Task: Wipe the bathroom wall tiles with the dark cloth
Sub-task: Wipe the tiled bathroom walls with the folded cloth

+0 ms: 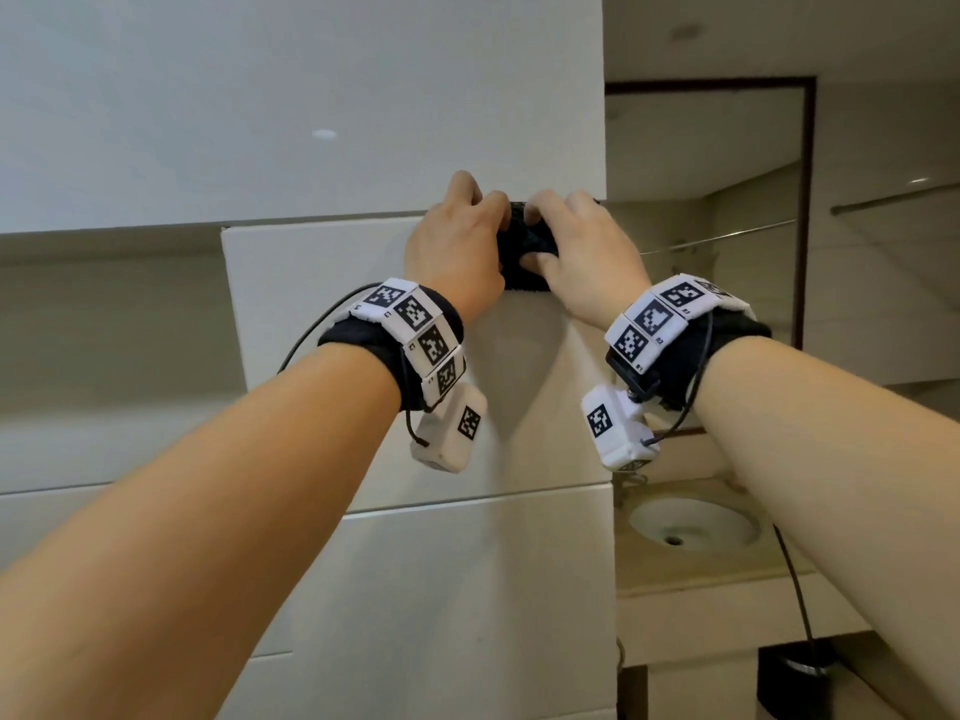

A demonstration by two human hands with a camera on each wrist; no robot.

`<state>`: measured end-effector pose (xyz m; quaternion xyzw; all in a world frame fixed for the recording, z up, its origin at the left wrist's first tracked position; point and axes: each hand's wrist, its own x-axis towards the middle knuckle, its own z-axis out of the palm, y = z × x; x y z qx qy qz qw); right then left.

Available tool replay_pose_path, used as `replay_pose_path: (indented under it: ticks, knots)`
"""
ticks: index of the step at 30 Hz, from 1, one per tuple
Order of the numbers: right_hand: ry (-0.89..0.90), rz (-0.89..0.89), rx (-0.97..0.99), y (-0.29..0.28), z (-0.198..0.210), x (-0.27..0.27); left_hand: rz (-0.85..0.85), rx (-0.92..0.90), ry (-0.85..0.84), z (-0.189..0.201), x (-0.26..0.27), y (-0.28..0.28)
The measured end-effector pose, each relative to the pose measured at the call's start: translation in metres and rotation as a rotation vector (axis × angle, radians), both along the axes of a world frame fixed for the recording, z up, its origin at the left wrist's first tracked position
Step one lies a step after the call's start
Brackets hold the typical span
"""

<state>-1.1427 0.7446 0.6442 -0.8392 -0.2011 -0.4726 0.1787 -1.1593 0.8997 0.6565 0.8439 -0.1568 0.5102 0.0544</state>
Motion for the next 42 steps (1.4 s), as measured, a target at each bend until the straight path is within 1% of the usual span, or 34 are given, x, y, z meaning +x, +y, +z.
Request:
replay_pose_path:
  ticks: [6,11,20,25,27,30,34,42]
  knots:
    - [0.046,0.024,0.005,-0.001,0.001,-0.003,0.009,0.022,0.012,-0.002,-0.003,0.001]
    - [0.06,0.016,0.006,-0.005,-0.017,-0.004,-0.026,0.055,0.016,-0.012,-0.002,-0.001]
    - [0.091,-0.002,0.056,-0.008,-0.052,-0.004,-0.029,0.09,0.05,-0.042,-0.005,-0.008]
    - [0.1,-0.012,0.076,-0.003,-0.079,-0.008,-0.018,0.119,0.086,-0.069,-0.011,-0.003]
    - [0.112,-0.018,0.061,0.003,-0.089,-0.009,0.015,0.136,0.086,-0.08,-0.016,0.001]
    - [0.114,-0.053,0.052,0.014,-0.096,-0.011,0.063,0.157,0.075,-0.087,-0.021,0.01]
    - [0.123,-0.073,0.04,0.034,-0.096,-0.012,0.06,0.149,0.067,-0.086,-0.021,0.03]
    - [0.11,-0.063,-0.011,0.098,-0.086,-0.018,0.048,0.081,0.078,-0.083,-0.028,0.099]
